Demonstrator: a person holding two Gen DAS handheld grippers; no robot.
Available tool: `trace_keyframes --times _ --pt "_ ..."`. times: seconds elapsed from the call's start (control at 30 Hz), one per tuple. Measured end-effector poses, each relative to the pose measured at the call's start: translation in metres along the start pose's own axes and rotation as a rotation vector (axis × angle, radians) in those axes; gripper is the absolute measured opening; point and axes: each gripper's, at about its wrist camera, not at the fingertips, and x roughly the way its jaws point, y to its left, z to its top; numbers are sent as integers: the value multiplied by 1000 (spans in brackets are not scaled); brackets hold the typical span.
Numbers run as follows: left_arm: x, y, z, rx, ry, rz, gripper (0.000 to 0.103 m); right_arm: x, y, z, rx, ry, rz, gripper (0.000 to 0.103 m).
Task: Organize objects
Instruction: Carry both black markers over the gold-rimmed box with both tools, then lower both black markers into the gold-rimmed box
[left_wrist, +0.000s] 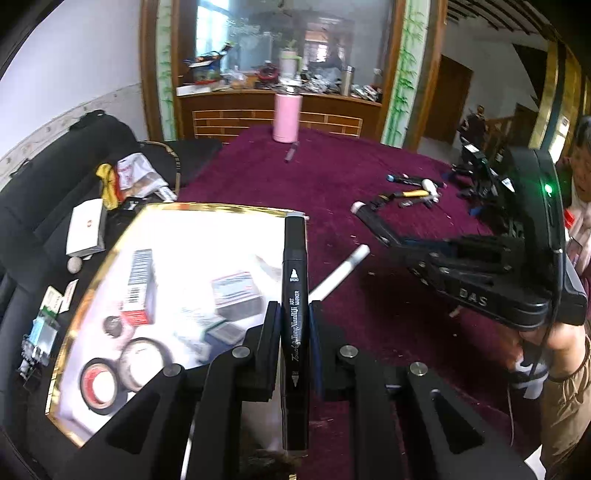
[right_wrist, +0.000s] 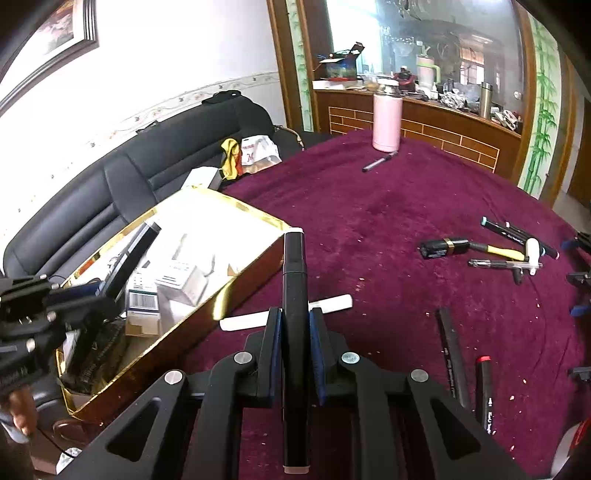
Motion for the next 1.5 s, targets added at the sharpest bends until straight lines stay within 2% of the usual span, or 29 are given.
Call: trace_keyframes --times 0.3,0.6,1.5 --pt "-12 43 -11 -77 3 86 15 3 18 0 -20 1 44 16" --pt "-18 56 -17 -78 -5 151 15 8 42 5 -52 4 80 16" --pt "-12 94 -30 -145 19 210 15 13 76 17 -91 4 129 16"
